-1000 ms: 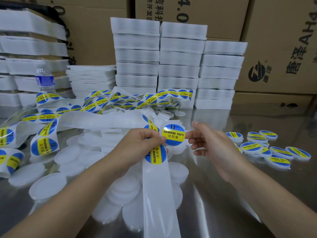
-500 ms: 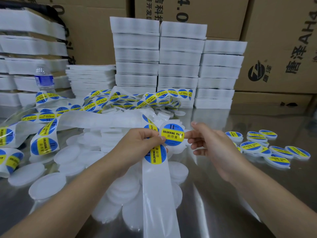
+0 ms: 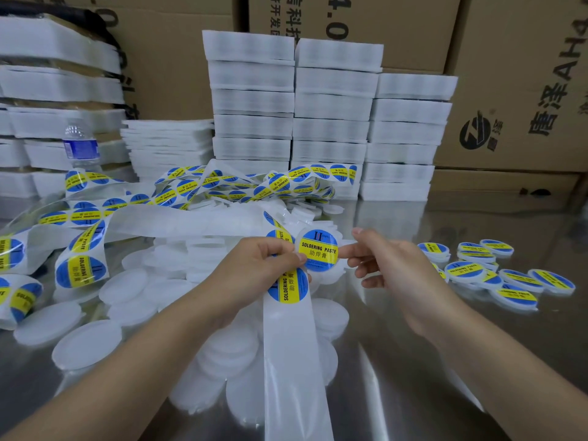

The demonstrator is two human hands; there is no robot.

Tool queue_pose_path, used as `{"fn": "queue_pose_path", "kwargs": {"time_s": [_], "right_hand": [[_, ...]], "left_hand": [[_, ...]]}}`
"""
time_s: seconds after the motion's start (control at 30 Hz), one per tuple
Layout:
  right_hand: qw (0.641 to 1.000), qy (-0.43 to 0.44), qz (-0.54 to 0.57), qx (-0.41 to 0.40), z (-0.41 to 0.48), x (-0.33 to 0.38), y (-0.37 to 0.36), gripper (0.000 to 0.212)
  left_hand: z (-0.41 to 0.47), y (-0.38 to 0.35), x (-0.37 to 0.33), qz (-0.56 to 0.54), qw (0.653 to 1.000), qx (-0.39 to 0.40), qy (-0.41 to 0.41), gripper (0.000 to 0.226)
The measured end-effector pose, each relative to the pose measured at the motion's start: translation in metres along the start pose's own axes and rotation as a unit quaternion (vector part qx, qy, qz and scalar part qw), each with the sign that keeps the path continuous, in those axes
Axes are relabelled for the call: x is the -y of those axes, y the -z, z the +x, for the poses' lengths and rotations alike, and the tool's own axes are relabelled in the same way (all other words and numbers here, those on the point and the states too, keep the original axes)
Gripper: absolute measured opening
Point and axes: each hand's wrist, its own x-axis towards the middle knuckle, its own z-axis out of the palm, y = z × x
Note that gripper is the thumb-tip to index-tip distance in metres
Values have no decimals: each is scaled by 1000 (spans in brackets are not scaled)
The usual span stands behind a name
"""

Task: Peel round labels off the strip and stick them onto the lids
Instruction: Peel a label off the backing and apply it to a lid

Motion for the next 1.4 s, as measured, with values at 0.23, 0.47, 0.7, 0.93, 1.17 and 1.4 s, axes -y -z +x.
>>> {"fn": "queue_pose_path", "kwargs": {"time_s": [0.23, 0.47, 0.7, 0.93, 1.17, 1.4], "right_hand": [[997, 55, -27, -55, 0, -3, 1, 42], [979, 161, -84, -90, -1, -9, -2, 14], [958, 205, -201, 1, -8, -16, -9, 48], [946, 271, -178, 4, -9, -16, -8, 44], [953, 258, -155, -12, -7, -17, -8, 59], [951, 238, -198, -14, 0, -20, -8, 44]], "left_hand": [[-2, -2, -3, 5, 1000, -6, 11, 17], [-2, -1, -2, 20, 1000, -22, 4, 21], [-8, -4, -4, 41, 998, 26, -37, 10], [-14, -6, -7, 31, 994, 70, -73, 16], [-16, -11, -6, 34, 990, 98, -94, 11], [-12, -9, -2, 71, 993, 70, -70, 14]]}}
